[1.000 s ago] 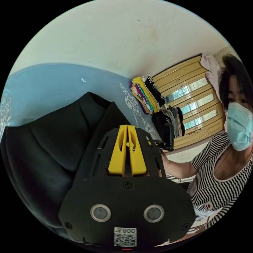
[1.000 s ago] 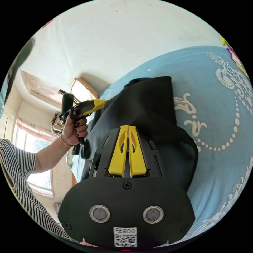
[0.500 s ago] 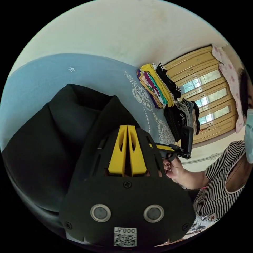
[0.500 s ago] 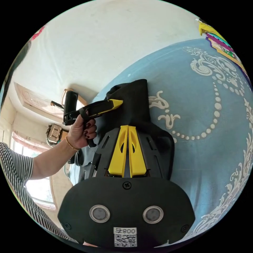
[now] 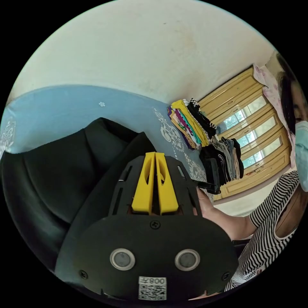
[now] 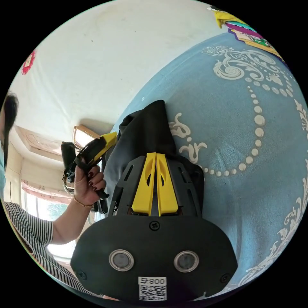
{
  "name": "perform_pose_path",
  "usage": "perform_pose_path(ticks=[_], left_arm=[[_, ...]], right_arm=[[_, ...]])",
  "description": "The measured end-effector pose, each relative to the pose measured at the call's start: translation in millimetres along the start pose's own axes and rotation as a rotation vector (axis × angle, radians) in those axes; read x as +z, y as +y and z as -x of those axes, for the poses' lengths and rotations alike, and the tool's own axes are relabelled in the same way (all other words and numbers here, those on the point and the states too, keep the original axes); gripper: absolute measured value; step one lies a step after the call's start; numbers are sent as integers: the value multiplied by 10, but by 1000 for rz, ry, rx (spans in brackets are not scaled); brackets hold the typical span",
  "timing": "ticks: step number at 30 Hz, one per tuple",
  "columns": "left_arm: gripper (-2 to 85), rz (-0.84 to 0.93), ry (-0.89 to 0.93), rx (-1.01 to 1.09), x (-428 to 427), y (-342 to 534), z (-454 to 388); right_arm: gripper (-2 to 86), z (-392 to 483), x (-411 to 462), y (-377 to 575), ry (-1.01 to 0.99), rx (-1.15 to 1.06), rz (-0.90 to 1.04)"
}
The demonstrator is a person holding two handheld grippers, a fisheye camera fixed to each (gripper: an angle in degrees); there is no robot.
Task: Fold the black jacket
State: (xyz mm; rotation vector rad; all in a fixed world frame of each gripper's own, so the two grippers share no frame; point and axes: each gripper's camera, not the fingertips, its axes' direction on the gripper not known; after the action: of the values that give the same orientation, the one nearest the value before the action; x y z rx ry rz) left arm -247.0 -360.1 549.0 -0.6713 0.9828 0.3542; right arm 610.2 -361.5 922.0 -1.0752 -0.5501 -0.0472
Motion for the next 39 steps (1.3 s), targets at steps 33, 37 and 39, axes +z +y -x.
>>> perform_pose_path(ticks=[33, 37, 39], left_arm=[[92, -850, -511, -1069, -5202, 4759, 611], [113, -951, -395, -1154, -5648, 5207, 950], [105, -945, -341, -1176, -5737, 5298, 1113]], right_arm=[[4, 2684, 2326, 672, 29, -818, 722], [12, 2649, 2307, 579, 12, -774, 699], [21, 2655, 2283, 527, 14, -771, 679]])
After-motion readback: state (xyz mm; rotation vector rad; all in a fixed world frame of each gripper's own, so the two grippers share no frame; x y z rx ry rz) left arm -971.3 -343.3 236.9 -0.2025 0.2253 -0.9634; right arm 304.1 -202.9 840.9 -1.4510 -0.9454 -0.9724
